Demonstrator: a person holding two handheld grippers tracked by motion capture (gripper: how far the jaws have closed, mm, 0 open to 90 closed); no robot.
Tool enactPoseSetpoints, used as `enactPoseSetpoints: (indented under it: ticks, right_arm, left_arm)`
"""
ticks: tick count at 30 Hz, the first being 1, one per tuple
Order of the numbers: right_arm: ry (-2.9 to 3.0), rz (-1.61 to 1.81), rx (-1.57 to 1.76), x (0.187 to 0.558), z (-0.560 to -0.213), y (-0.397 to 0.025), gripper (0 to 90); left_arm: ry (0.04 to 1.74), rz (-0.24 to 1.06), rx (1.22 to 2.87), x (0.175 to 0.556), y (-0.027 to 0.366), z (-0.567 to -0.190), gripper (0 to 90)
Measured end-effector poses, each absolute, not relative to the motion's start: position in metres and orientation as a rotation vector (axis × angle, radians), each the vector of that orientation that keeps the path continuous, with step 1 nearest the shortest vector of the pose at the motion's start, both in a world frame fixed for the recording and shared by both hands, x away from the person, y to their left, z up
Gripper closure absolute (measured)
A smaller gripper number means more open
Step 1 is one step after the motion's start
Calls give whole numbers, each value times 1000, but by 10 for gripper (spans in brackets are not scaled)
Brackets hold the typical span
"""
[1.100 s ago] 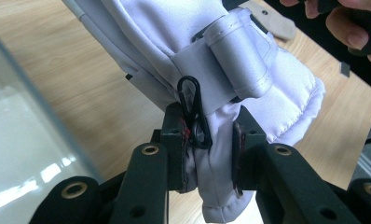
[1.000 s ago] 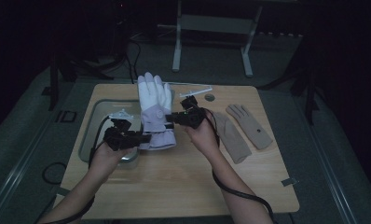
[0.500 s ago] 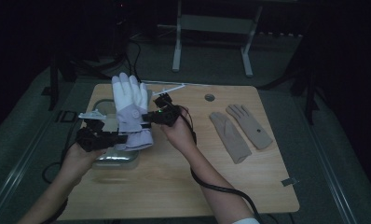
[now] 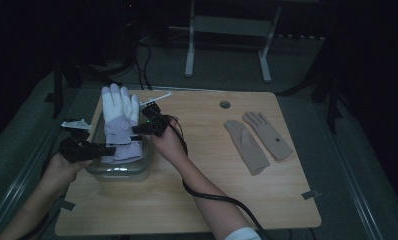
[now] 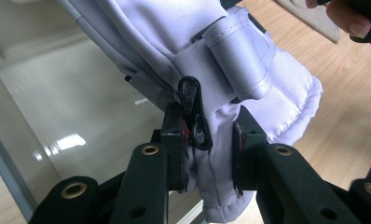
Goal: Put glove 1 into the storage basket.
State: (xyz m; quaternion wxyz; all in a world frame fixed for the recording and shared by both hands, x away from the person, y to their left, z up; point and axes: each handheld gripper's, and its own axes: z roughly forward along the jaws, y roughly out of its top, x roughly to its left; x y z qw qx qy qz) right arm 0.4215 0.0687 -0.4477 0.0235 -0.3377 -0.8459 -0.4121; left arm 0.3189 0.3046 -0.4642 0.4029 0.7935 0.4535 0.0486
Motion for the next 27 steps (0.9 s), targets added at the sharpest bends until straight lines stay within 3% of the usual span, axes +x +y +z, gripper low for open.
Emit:
enactPoseSetpoints:
  ticks: [7, 19, 27]
  right_arm:
    - [-2625, -1184, -1078, 426, -473, 81, 800]
    - [-2629, -1093, -1147, 414, -497, 81, 804]
    - [-2677, -989, -1148, 414, -503, 84, 803]
  left_arm:
    - [1198, 34, 2022, 326, 311, -487, 714]
    - [1253, -10, 2062, 326, 310, -502, 693]
    - [1291, 9, 2135, 329, 299, -507, 611]
